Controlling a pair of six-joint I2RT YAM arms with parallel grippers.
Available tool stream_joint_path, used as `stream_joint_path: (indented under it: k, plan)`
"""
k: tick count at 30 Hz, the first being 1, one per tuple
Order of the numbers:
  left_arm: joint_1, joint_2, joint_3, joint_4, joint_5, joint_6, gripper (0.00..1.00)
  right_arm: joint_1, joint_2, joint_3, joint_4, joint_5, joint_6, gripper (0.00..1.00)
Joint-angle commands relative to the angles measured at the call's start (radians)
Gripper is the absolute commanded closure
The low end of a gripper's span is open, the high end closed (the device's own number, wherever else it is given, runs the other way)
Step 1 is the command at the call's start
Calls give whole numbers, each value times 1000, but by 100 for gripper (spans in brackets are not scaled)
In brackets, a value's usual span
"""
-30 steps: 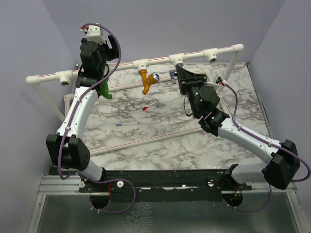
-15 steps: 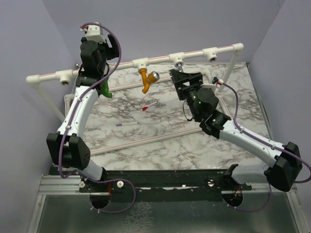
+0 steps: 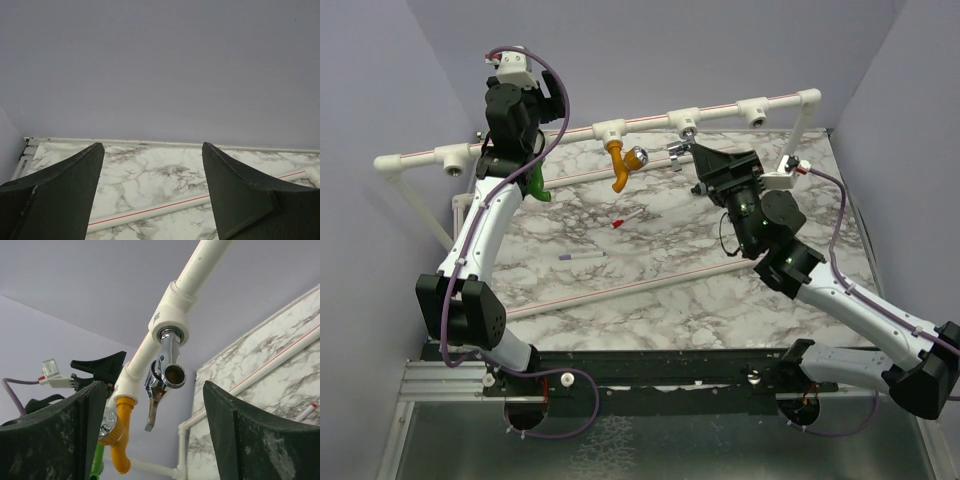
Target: Install the water faucets
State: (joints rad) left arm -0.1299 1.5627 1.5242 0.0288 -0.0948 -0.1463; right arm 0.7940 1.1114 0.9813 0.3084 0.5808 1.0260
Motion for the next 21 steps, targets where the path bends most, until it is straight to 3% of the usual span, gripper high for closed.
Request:
stream_joint_path:
  k: [1, 5, 13, 21]
  plan:
    - [8, 105, -101, -279, 6, 9, 19, 4, -49, -34, -2, 46, -229, 18]
    - [9, 107, -101, -279, 6, 8, 19, 3, -80, -39, 77, 12, -538, 18]
    - [8, 107, -101, -279, 4, 10, 19, 4, -96, 14, 76, -73, -1053, 15]
    - [8, 108, -101, -280, 6, 10, 19, 4, -110, 83, -92, -271, -1514, 7]
